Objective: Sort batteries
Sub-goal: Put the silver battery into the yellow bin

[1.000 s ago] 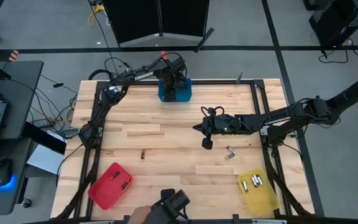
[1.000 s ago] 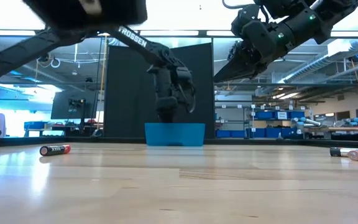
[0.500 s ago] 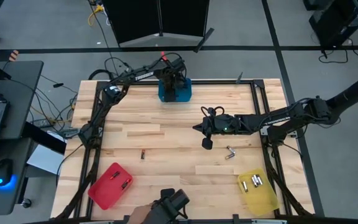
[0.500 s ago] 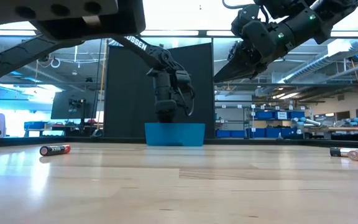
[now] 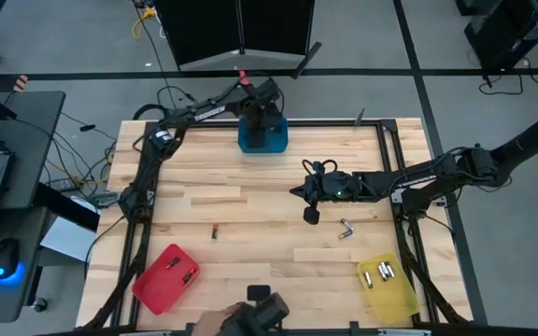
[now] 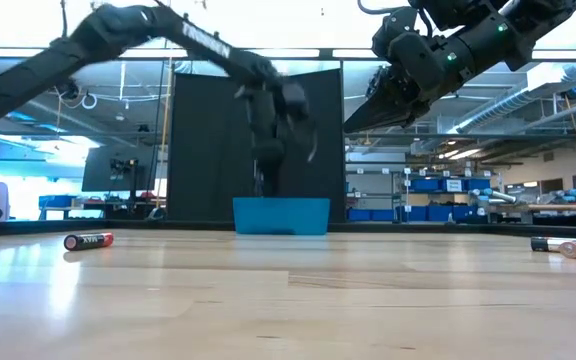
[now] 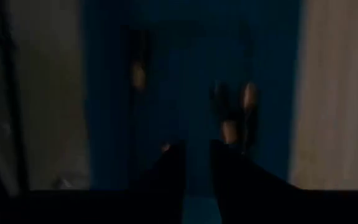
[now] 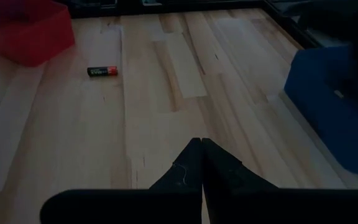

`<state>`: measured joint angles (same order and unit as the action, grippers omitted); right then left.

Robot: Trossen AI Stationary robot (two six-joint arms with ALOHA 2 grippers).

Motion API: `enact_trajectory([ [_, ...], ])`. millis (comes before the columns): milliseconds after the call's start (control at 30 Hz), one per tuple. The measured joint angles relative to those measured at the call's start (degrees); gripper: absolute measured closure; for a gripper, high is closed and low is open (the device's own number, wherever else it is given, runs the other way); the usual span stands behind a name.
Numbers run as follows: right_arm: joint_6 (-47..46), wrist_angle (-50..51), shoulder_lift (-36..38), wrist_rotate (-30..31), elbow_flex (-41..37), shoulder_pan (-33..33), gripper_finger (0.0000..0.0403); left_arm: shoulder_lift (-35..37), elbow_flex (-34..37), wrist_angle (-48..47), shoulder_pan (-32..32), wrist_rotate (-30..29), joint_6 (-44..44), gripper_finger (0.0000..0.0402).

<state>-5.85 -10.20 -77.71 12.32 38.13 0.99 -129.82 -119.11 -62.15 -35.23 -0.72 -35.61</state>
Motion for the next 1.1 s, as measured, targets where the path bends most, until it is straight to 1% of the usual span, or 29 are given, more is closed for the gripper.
enact_trajectory([
  [67, -0.01, 0.02, 0.0, 0.0, 0.0, 0.0, 0.0394, 2.65, 0.0, 2.09, 0.47, 2.52, 0.22, 0.0346],
  [167, -0.01, 0.48, 0.0, 0.0, 0.0, 0.14, 0.0394, 5.89, 0.39, 5.22, 0.55, 9.2, 2.39, 0.0385],
  [233, 0.0, 0.68, 0.0, 0.0, 0.0, 0.28, 0.0394, 7.72, 1.86, 7.95, 0.55, 14.34, 4.16, 0.0395],
  [300, 0.01, 0.81, 0.0, 0.02, 0.0, 0.39, 0.0394, 10.1, 5.08, 11.96, 0.97, 16.69, 4.42, 0.0393],
  [333, 0.0, 0.81, 0.0, 0.03, 0.0, 0.39, 0.0394, 11.31, 7.18, 14.37, 1.58, 16.82, 4.5, 0.0392],
  [433, 0.07, 0.78, 0.0, 0.07, 0.0, 0.6, 0.0395, 15.82, 15.97, 24.35, 3.17, 16.89, 5.71, 0.0392],
  [567, 1.34, 0.07, 0.0, 1.8, -0.01, 1.12, 0.0395, 23.79, 31.82, 42.08, 5.0, 16.88, 8.81, 0.0392],
  [633, 1.84, -3.33, 0.0, 3.66, -1.01, 1.11, 0.0395, 28.06, 40.57, 52.58, 6.2, 16.89, 11.31, 0.0392],
  [700, 2.48, -8.09, 0.0, 3.81, -3.12, 0.46, 0.0395, 32.36, 49.3, 62.86, 7.74, 16.95, 14.52, 0.0392],
  [833, 1.14, -17.46, 0.0, 0.82, -7.95, -0.84, 0.0395, 40.35, 64.23, 79.99, 10.96, 16.43, 21.12, 0.0392],
  [900, -1.61, -18.05, 0.0, 0.23, -9.56, -1.09, 0.0395, 44.15, 70.15, 84.66, 12.93, 14.15, 23.07, 0.0392],
  [1000, -5.43, -14.96, 0.0, 0.38, -10.08, -0.91, 0.0395, 49.23, 77.24, 88.01, 16.24, 9.9, 24.27, 0.0392],
  [1100, -9.75, -6.41, 0.05, 2.46, -8.85, 0.61, 0.0391, 53.61, 83.16, 91.38, 19.45, 6.16, 24.72, 0.0392],
])
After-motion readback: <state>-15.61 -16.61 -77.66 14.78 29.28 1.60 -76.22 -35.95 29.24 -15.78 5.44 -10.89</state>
